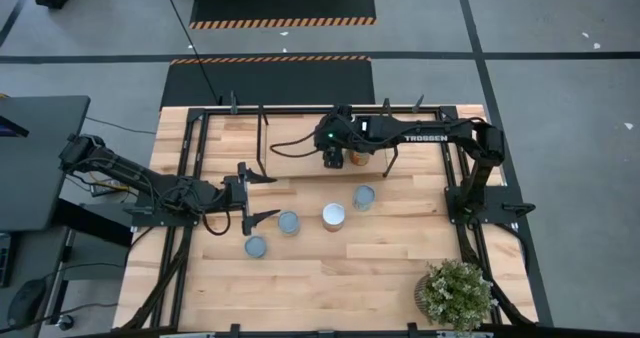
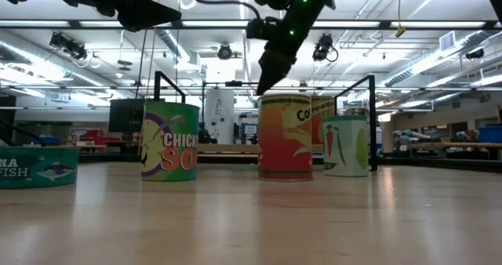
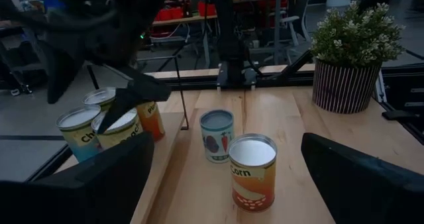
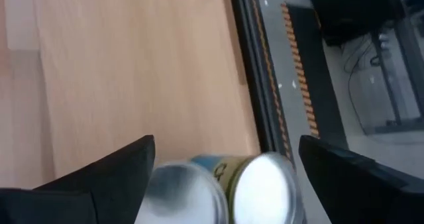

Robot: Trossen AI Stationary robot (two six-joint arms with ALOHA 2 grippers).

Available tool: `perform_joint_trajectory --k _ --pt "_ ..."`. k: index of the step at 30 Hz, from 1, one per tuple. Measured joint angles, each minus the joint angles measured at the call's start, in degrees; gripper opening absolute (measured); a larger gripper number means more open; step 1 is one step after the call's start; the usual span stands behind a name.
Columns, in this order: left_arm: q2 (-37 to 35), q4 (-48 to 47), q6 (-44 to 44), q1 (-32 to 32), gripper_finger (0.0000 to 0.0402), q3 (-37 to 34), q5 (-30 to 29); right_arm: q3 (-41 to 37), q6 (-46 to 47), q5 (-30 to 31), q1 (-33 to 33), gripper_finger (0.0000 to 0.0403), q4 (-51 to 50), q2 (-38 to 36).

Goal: Pick and place cans onto a shelf
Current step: Put the canned peaches on the shelf, then put the canned corn on the shelf

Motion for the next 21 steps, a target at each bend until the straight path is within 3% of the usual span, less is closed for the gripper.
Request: perform_joint_trajectory --k 11,16,21 --pt "0.0 0.0 0.11 0.0 0.0389 0.02 0.0 -0.12 1.54 2.45 0.53 0.0375 -4.54 -0.04" --pt "0.0 0.0 0.13 0.0 0.0389 0.01 0.0 2.99 1.74 2.0 3.45 0.0375 -4.04 -0.2" --pt "0.0 -0.97 0.03 0.0 0.0389 0.0 -0.01 3.76 7.93 -1.17 8.62 0.0374 -4.85 -0.22"
